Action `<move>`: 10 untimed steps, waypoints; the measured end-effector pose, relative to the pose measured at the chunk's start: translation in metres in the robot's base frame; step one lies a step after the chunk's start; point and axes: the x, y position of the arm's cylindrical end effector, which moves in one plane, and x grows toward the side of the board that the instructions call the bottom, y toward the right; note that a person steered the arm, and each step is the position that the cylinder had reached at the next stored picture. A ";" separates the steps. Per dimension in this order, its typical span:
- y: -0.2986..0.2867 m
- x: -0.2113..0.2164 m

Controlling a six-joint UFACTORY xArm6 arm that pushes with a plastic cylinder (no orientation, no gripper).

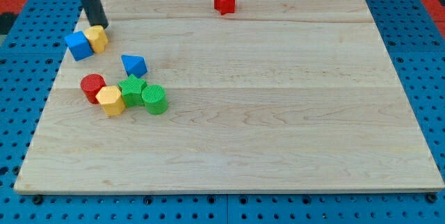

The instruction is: Slide blue cube to the group of blocks

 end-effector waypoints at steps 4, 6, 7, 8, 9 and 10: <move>-0.007 -0.015; -0.022 0.045; 0.010 0.076; -0.006 0.079; -0.023 0.076; -0.047 0.077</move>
